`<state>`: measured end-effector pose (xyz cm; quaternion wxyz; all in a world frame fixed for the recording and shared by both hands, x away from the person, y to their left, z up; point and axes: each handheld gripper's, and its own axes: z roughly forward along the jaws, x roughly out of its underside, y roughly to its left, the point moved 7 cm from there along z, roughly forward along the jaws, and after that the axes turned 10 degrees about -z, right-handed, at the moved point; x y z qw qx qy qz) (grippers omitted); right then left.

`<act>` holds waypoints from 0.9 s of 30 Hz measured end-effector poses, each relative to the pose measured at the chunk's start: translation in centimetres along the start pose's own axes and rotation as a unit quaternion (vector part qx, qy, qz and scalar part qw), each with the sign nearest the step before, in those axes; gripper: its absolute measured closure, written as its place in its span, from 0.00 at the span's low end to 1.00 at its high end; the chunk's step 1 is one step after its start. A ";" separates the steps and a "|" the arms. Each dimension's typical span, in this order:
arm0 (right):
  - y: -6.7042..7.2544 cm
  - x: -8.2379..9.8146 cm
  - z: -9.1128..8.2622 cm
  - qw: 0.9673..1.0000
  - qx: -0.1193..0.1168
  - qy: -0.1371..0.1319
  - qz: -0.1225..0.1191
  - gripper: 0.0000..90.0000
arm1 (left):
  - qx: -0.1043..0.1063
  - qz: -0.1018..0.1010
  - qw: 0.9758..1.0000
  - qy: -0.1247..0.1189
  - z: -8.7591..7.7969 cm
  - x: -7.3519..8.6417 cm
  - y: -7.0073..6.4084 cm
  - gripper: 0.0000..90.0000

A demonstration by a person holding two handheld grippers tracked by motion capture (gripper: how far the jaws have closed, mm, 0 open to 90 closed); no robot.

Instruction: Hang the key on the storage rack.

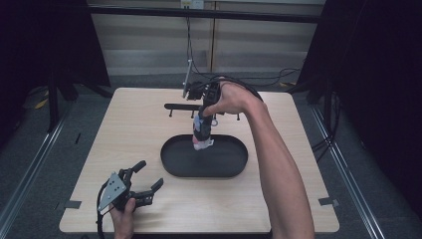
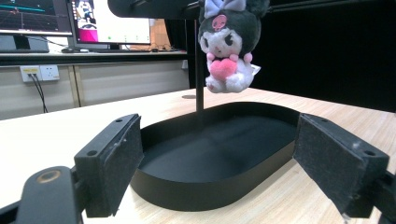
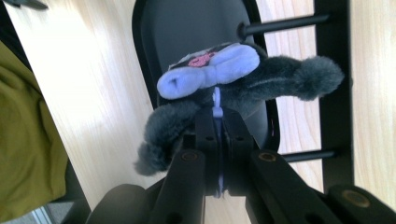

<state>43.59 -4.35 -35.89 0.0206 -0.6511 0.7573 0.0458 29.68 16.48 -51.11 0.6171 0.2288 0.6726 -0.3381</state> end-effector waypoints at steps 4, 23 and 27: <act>-0.6 0.1 0.1 1.000 -0.003 -0.004 0.008 0.97 | -0.002 -0.007 1.000 -0.001 0.0 0.0 -0.1 0.17; -2.1 0.0 0.8 1.000 -0.010 -0.009 0.011 0.96 | -0.002 -0.002 1.000 0.004 -0.1 0.0 0.0 0.17; -2.1 0.1 0.9 1.000 -0.009 -0.002 0.006 0.96 | -0.001 -0.002 1.000 0.005 -0.1 0.1 0.0 0.17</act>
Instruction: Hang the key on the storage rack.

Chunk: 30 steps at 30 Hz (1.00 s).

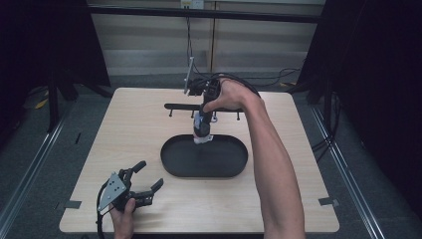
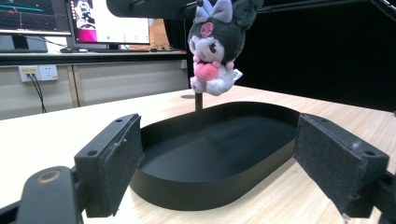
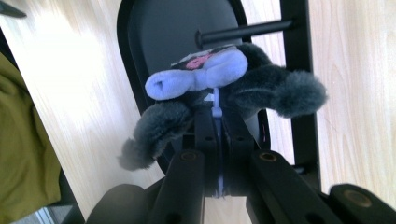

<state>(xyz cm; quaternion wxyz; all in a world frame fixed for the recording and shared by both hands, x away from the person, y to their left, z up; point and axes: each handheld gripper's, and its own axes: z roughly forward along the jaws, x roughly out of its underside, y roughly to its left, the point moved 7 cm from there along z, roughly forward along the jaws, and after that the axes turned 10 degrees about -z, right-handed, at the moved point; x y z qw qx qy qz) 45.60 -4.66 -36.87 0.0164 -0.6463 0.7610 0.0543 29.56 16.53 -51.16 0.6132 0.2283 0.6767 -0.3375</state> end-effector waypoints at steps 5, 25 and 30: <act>-0.2 0.4 -0.2 1.000 0.007 0.003 0.002 0.96 | 0.000 -0.001 1.000 0.000 0.0 0.0 0.0 0.17; -1.2 0.1 0.5 1.000 0.024 -0.016 0.000 0.96 | 0.002 0.001 1.000 0.000 0.0 0.0 0.0 0.17; -1.5 0.3 0.5 0.999 0.027 -0.016 0.005 0.96 | 0.002 0.000 1.000 0.000 0.0 0.0 0.0 0.17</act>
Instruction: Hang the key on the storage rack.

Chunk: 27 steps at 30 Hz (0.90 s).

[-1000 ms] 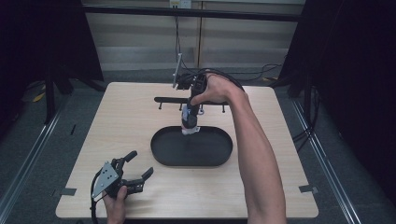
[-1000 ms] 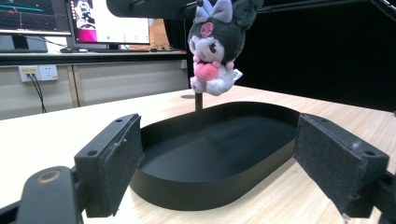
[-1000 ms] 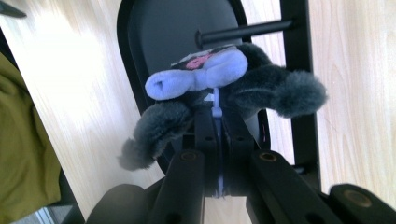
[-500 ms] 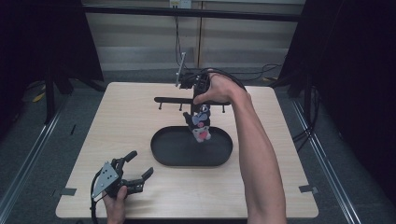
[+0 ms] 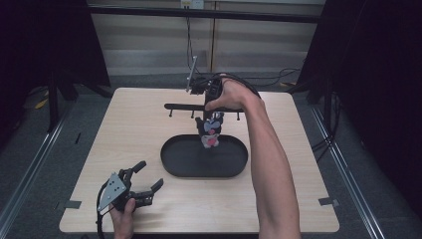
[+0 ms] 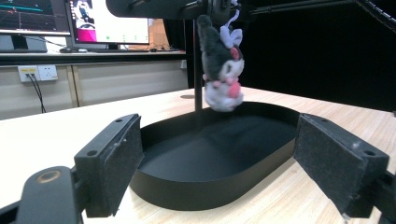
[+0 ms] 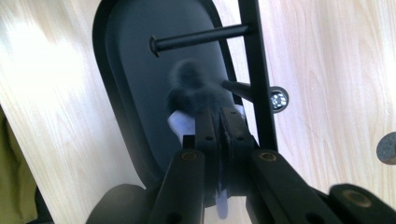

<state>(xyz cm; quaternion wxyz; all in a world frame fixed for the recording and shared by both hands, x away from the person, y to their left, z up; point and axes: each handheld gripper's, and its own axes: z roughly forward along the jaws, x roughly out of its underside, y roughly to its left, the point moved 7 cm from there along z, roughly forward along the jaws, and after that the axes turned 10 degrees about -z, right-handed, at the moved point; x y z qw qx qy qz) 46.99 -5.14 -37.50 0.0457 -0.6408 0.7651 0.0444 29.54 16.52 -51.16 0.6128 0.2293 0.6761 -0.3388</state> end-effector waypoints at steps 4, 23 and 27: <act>0.1 0.0 0.0 1.000 0.002 0.000 0.001 0.95 | 0.001 0.002 1.000 0.002 0.0 0.0 0.0 0.17; 1.4 0.1 -0.6 0.997 -0.020 -0.078 0.017 0.71 | 0.000 0.000 1.000 0.002 0.0 0.0 0.0 0.17; 1.9 0.2 -1.1 0.995 -0.018 -0.093 0.020 0.65 | 0.000 0.003 1.000 0.002 0.0 0.0 0.0 0.17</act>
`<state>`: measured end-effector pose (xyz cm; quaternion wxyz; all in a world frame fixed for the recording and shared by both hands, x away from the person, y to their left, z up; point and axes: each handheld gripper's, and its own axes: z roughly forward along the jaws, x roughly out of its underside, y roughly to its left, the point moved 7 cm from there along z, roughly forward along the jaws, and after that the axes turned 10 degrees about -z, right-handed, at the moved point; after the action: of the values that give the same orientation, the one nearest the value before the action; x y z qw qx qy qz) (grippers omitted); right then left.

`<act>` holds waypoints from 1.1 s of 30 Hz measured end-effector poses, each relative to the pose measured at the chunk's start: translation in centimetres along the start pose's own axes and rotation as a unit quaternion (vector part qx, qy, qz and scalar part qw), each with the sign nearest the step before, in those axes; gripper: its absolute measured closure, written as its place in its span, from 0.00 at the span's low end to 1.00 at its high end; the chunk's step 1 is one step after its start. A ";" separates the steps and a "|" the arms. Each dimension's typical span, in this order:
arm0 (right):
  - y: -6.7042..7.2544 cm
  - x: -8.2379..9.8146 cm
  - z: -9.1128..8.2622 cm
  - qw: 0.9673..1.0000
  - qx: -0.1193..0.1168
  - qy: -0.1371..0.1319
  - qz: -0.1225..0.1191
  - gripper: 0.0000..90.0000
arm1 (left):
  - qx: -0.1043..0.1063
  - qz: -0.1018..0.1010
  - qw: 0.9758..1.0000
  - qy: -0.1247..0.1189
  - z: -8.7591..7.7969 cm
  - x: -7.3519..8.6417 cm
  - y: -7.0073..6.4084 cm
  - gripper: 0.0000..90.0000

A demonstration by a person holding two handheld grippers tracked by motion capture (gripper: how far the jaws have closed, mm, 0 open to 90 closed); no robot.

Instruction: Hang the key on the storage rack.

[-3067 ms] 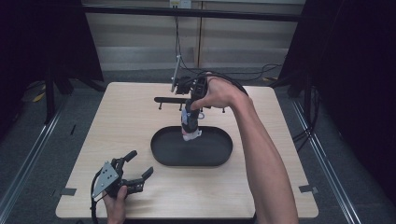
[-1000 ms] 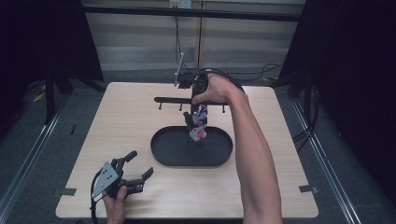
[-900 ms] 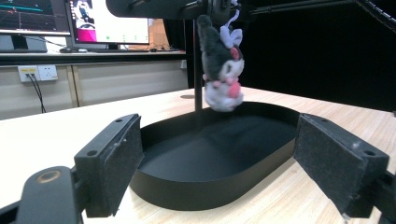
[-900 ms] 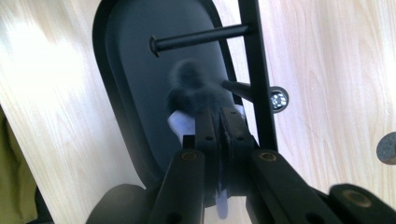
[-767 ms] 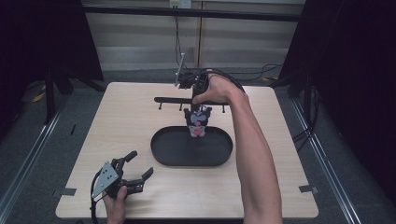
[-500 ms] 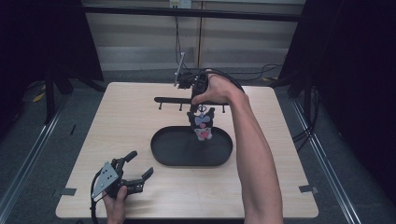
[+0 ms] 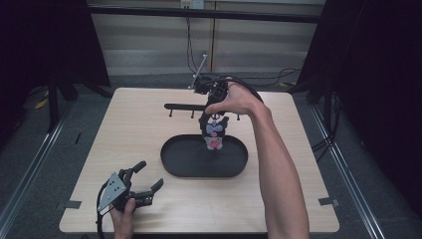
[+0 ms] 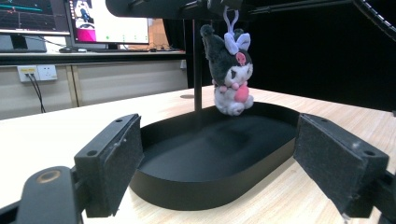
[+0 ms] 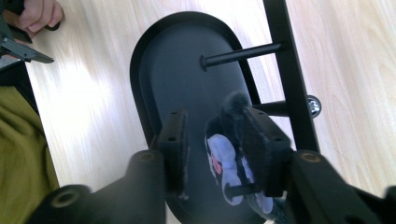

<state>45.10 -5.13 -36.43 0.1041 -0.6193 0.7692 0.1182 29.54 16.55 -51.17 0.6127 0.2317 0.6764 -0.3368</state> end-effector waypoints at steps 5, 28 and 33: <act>1.3 0.1 -0.1 1.000 -0.004 -0.010 -0.006 0.58 | 0.000 -0.001 1.000 -0.001 0.0 0.0 0.0 0.17; 6.3 3.1 0.2 0.991 0.020 -0.130 0.009 0.33 | 0.000 -0.003 1.000 0.001 0.0 0.0 0.0 0.17; 6.9 5.0 0.6 0.985 0.033 -0.162 0.042 0.32 | 0.000 -0.003 1.000 0.001 0.0 0.0 0.0 0.17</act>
<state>37.28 -8.15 -38.20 0.2421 -0.5556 0.7709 0.1957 29.51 16.53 -51.19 0.6115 0.2301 0.6774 -0.3382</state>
